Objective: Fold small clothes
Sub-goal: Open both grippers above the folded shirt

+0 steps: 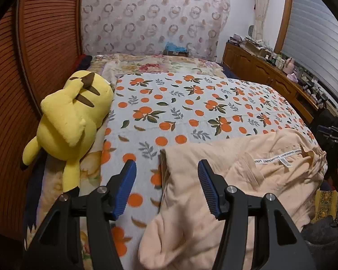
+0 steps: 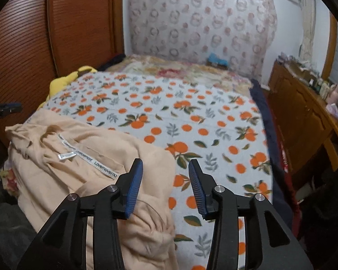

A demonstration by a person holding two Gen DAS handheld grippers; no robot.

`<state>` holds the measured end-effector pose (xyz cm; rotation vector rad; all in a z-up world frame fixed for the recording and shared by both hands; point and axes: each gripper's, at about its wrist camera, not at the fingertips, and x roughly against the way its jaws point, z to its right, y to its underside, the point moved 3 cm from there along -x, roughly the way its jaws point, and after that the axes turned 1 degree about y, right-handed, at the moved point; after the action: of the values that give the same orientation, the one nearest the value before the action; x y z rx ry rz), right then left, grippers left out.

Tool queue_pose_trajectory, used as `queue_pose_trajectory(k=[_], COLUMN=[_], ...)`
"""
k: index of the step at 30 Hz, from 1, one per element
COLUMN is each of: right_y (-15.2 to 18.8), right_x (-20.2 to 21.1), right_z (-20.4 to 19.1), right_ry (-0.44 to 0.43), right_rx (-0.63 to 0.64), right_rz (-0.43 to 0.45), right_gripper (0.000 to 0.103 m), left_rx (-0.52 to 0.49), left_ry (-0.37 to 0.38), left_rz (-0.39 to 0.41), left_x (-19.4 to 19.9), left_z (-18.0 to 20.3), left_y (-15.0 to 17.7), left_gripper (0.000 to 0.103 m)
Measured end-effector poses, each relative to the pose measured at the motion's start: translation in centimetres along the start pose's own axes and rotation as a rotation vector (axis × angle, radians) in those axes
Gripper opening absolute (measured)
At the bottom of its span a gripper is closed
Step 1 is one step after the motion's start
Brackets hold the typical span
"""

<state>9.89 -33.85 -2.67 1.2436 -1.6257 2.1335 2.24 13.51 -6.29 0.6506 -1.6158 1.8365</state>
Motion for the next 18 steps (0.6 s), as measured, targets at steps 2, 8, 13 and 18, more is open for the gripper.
queue_pose_trajectory(k=[2,8,13,18], right_y=[0.1,-0.2,-0.2,0.2], right_x=[-1.5,-5.6,-7.9,-9.0], right_z=[0.0,0.8,1.0,0.9], right_ry=[-0.013,-0.067,-0.106,-0.125], right_rx=[0.005,-0.036,-0.059,-0.069], right_rz=[-0.019,-0.075,-0.117,-0.143], right_gripper=[0.043,0.046,0.047,0.049], left_rx=[-0.002,0.032,0.041,0.052], left_ry=[0.001,0.020,0.034,0.075], left_rz=[-0.018,-0.104,-0.141,-0.173], left_x=[-1.0,-4.6,-6.0,-6.9], left_z=[0.0,-1.3,-1.6,-1.4], left_y=[-0.5,-1.1,-0.8,-0.1], left_gripper=[0.056,0.056,0.056,0.056])
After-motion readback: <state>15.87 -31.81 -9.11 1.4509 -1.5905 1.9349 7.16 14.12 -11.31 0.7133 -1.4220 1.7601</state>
